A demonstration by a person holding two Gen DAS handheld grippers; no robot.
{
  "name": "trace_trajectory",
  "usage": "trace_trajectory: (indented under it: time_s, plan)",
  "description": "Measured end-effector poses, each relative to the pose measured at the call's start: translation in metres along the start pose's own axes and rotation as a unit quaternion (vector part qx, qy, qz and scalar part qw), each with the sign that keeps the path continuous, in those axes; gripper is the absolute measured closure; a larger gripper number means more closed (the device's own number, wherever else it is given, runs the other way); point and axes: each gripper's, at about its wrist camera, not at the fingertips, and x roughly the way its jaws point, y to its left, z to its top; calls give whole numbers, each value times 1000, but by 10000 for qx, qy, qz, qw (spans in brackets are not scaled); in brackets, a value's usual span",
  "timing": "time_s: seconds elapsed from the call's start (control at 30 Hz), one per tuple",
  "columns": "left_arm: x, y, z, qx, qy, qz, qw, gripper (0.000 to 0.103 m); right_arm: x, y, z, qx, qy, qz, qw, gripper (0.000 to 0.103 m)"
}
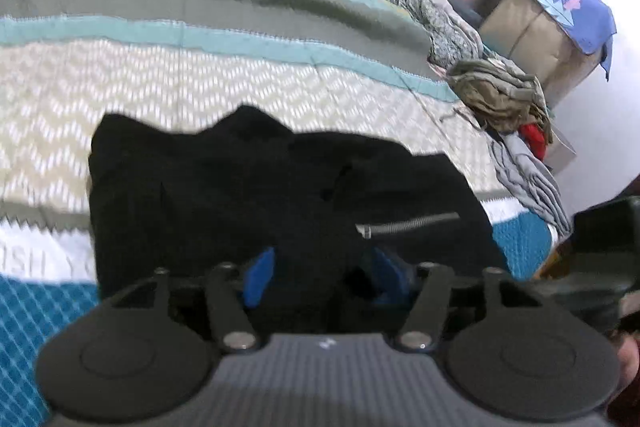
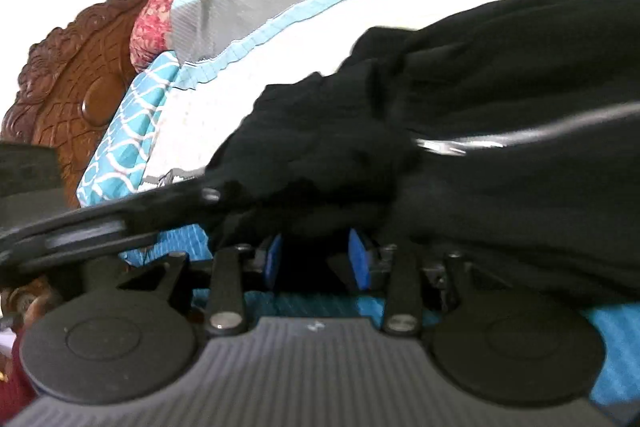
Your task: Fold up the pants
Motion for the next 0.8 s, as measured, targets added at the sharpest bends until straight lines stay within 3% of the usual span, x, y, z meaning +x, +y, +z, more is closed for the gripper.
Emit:
trace_trajectory:
  time_s: [0.07, 0.17, 0.33, 0.47, 0.57, 0.7, 0.77, 0.8]
  plan:
    - [-17, 5, -5, -82, -127, -223, 9996, 29, -20, -7, -1, 19, -266, -30, 9996, 62]
    - [-43, 24, -4, -448, -520, -381, 9969, 23, -31, -10, 11, -14, -657, -115, 9978, 62]
    - [-74, 68, -6, -1512, -934, -99, 9840, 23, 4, 8, 46, -272, -906, -108, 9955, 62]
    - [-60, 82, -9, -1813, -729, 417, 9798, 23, 50, 19, 50, -685, -683, -83, 9953, 62]
    - [-35, 86, -14, -1862, -379, 548, 9802, 22, 90, 10, 26, -957, 33, -491, 9942, 63]
    - [-16, 87, -18, -1870, 29, 583, 9806, 18, 76, 24, 23, -1317, -184, -551, 9896, 62]
    - [-16, 87, -16, -1814, -36, 608, 9815, 3, 54, 27, 22, -1427, -449, -288, 9883, 62]
    - [-18, 87, -15, -1808, -95, 641, 9814, 1, 42, 27, 20, -1465, -624, -240, 9869, 61]
